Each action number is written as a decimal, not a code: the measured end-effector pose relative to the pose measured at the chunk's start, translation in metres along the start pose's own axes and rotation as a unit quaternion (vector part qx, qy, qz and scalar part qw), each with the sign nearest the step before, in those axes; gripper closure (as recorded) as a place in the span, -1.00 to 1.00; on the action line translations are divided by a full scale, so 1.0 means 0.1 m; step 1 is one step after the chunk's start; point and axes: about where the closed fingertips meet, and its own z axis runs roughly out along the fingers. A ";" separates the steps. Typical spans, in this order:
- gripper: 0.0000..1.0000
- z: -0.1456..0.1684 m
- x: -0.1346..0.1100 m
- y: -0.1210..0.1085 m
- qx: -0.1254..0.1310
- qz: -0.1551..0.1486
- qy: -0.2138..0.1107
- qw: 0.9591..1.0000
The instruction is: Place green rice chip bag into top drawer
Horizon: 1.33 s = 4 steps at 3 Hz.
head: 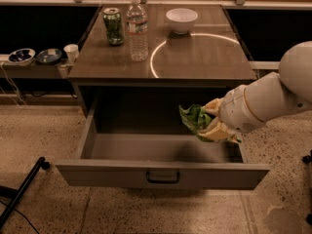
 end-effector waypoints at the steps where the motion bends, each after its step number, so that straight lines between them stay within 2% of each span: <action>1: 1.00 0.60 -0.03 -0.11 -0.014 0.003 -0.015 1.000; 2: 0.69 1.31 -0.06 -0.24 -0.011 -0.002 -0.027 1.000; 3: 0.05 1.38 -0.10 -0.31 -0.001 -0.004 -0.033 0.999; 4: -0.40 1.38 -0.10 -0.31 -0.001 -0.004 -0.033 0.999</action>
Offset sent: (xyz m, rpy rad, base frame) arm 0.0979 0.1258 -0.1710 0.0767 -0.0144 0.0339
